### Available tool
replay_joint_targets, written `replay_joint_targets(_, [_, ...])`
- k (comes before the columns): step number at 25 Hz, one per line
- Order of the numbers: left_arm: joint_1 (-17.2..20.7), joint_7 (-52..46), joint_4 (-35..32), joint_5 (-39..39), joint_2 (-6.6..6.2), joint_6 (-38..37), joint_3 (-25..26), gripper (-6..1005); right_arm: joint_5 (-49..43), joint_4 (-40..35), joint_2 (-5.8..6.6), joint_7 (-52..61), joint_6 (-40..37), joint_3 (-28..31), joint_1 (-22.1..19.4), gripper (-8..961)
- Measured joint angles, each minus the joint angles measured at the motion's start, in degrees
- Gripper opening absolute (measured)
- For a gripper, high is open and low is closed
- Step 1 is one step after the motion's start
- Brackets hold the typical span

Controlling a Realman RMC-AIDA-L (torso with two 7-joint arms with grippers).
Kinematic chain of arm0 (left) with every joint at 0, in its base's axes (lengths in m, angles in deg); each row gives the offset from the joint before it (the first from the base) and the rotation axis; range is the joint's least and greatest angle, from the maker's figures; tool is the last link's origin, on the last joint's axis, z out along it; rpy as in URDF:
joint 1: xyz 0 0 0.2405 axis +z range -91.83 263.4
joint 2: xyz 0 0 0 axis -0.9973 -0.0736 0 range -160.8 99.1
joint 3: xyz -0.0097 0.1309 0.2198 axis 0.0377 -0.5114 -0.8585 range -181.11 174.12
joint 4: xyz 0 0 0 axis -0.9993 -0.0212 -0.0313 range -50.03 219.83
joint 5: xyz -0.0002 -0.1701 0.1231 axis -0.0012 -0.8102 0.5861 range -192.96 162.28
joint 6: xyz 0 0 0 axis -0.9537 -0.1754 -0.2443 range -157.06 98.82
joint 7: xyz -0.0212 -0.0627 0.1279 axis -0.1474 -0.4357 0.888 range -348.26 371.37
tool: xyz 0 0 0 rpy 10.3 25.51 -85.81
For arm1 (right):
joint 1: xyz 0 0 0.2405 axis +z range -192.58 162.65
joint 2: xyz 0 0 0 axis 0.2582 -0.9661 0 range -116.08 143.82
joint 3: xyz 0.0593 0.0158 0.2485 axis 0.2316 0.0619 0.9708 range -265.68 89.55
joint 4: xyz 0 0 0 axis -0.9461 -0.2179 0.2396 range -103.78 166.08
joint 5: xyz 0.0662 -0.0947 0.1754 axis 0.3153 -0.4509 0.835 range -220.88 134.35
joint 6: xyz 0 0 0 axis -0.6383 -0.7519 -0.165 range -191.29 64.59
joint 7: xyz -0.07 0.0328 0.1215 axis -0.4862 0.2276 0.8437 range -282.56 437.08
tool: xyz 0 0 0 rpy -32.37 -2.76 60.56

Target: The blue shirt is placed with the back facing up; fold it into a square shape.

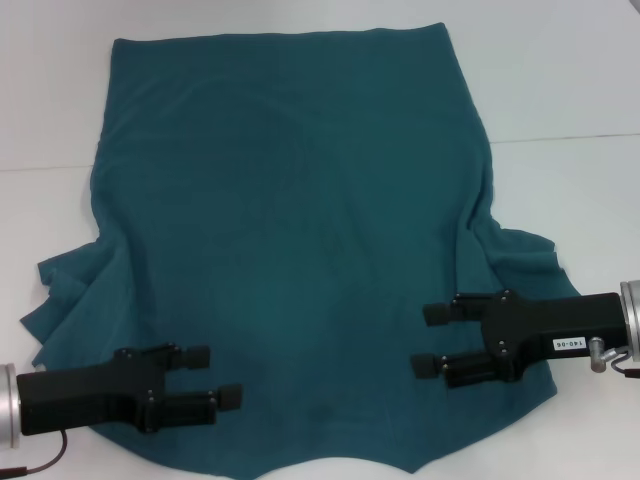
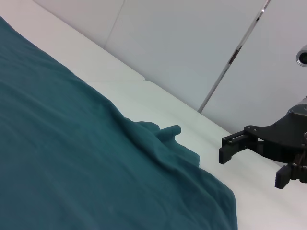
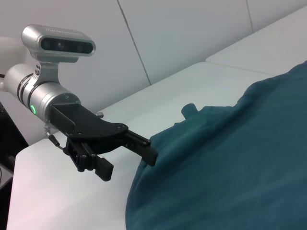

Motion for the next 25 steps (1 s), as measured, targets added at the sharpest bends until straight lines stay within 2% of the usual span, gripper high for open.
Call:
replay_joint_targets(17, [0.0,0.0,0.2,-0.7,0.18,0.4,1.1,907,0.0,-0.2,-0.07,0.0,0.0,0.4,0.0,915])
replay_joint_targets(25, [0.0,0.2,-0.5,-1.4,-0.30,0.4,2.2,907,0.0,0.1,-0.43,0.0,0.0,1.5,0.0,914])
